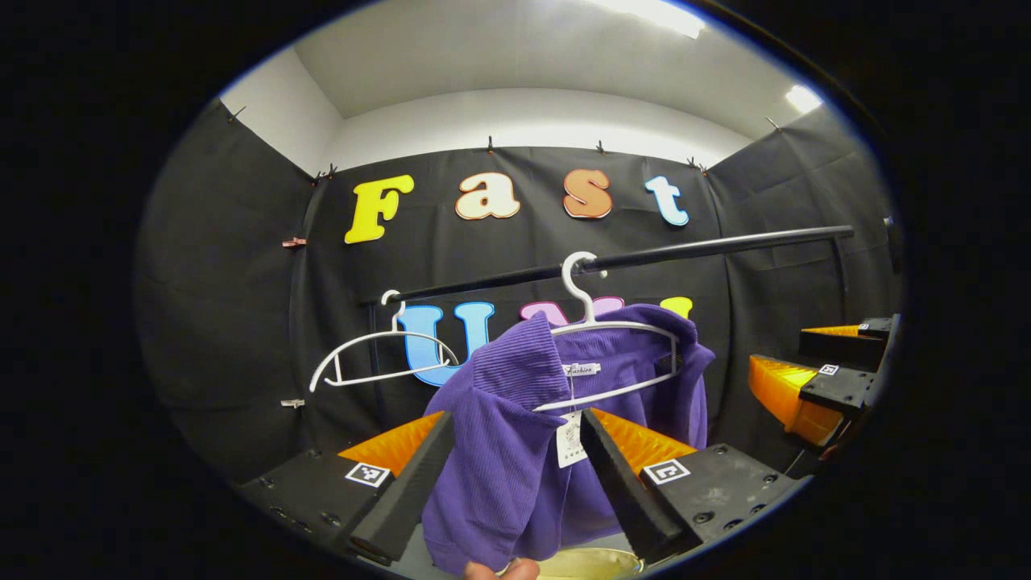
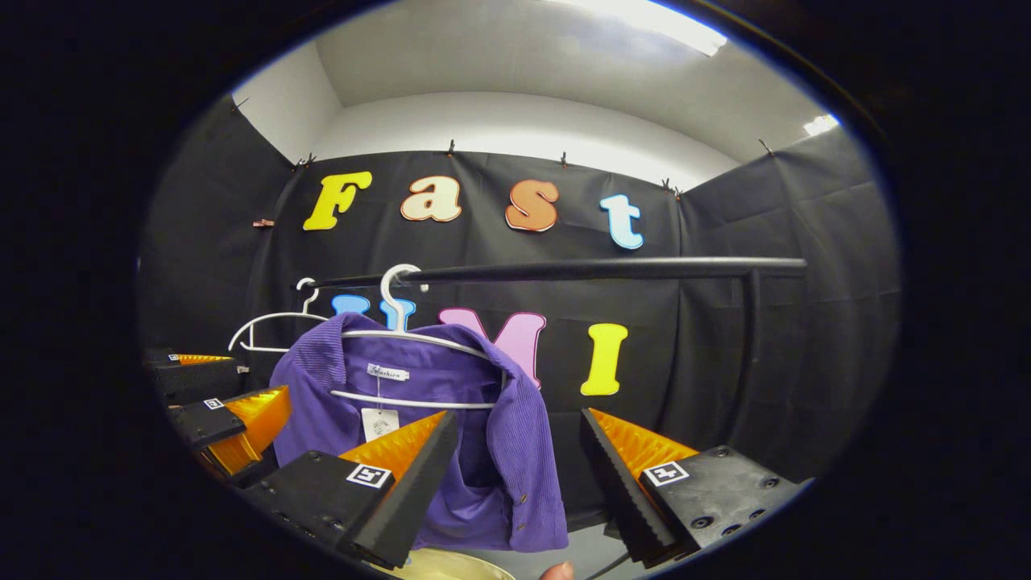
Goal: Grasp the clothes on the hanger with both hands and then place them into the laundry hamper below.
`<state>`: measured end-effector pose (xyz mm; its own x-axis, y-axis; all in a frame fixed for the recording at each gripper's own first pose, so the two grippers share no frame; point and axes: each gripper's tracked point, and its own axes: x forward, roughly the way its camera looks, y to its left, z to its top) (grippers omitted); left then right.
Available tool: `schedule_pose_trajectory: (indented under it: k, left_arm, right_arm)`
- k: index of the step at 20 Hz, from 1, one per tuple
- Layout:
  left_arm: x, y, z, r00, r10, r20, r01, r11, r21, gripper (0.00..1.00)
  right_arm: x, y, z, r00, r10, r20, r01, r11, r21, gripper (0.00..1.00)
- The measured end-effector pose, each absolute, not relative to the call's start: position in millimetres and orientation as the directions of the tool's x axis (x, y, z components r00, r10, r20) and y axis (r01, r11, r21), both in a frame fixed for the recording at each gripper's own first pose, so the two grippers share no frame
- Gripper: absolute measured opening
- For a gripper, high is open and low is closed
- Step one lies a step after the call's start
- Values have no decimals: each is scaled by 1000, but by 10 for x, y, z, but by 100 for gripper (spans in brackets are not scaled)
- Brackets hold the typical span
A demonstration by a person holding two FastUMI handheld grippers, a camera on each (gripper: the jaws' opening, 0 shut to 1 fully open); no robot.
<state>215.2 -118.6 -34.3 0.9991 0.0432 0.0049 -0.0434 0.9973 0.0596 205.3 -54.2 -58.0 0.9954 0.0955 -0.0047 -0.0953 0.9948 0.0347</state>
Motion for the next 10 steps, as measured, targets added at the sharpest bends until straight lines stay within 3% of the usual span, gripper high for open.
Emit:
schedule_pose_trajectory:
  k: [10]
  left_arm:
    - [3001, -1206, -654, 979, 201, -8, -200, 974, 103, 98]
  right_arm:
    - [2823, -494, -884, 989, 147, 0, -147, 988, 39, 97]
